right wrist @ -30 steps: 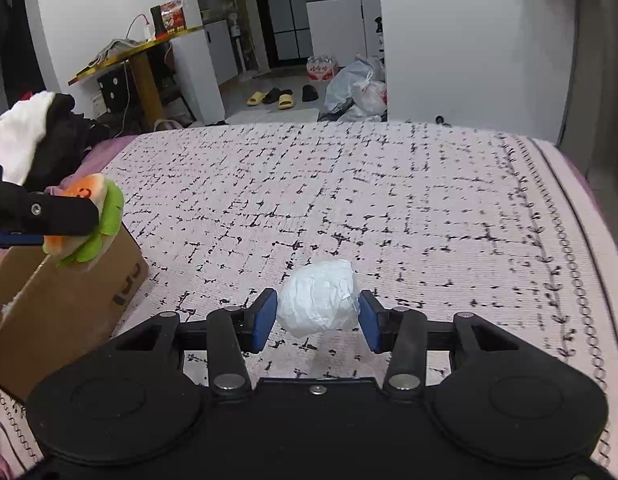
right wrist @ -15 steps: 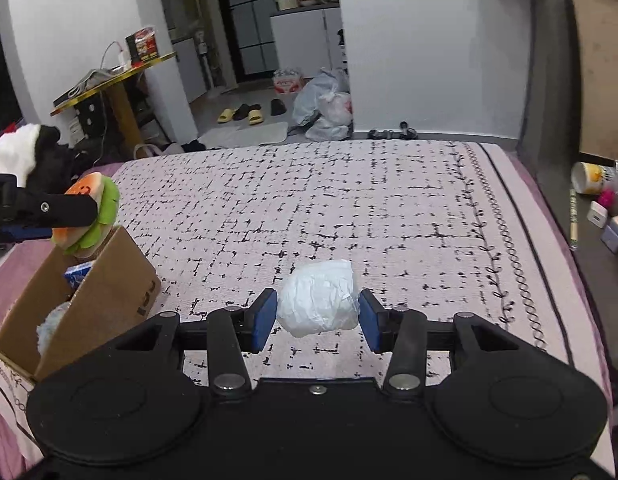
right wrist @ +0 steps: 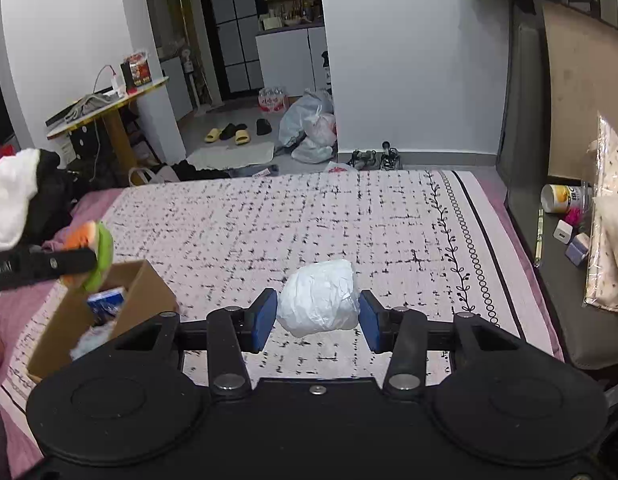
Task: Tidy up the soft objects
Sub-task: 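Carry the burger plush over the box with the left tool while the right tool carries the white bag, then drop the burger plush into the box with the left tool while the right tool releases the white bag there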
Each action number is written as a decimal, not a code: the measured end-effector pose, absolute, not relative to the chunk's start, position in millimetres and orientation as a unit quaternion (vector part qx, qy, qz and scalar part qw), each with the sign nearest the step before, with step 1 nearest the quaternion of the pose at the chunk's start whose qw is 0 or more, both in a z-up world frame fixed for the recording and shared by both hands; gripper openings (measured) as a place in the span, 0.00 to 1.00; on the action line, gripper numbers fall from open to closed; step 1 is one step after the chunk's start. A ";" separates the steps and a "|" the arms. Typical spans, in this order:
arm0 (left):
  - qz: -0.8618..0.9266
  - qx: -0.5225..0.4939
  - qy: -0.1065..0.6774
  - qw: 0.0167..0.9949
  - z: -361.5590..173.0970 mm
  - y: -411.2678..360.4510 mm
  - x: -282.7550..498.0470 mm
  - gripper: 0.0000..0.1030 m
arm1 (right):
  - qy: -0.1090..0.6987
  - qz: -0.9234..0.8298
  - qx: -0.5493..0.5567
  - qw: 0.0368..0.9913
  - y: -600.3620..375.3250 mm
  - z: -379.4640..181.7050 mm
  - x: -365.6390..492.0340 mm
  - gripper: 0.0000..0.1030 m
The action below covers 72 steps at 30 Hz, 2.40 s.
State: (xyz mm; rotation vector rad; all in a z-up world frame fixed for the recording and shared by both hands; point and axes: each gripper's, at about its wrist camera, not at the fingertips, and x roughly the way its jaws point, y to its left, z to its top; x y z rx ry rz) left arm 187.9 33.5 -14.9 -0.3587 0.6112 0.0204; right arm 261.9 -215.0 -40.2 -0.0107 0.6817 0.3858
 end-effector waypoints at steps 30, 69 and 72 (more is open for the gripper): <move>0.049 -0.184 0.348 0.918 -40.3 123.9 160.3 0.37 | 0.342 0.267 -0.052 0.899 -110.9 -37.6 232.4 0.43; 0.047 -0.216 0.352 0.909 -32.7 161.5 137.1 0.58 | 0.395 0.348 -0.040 0.849 -20.5 -56.5 206.3 0.47; 0.048 -0.217 0.356 0.908 -34.8 161.5 138.7 0.61 | 0.406 0.342 -0.038 0.847 -21.0 -61.3 205.8 0.51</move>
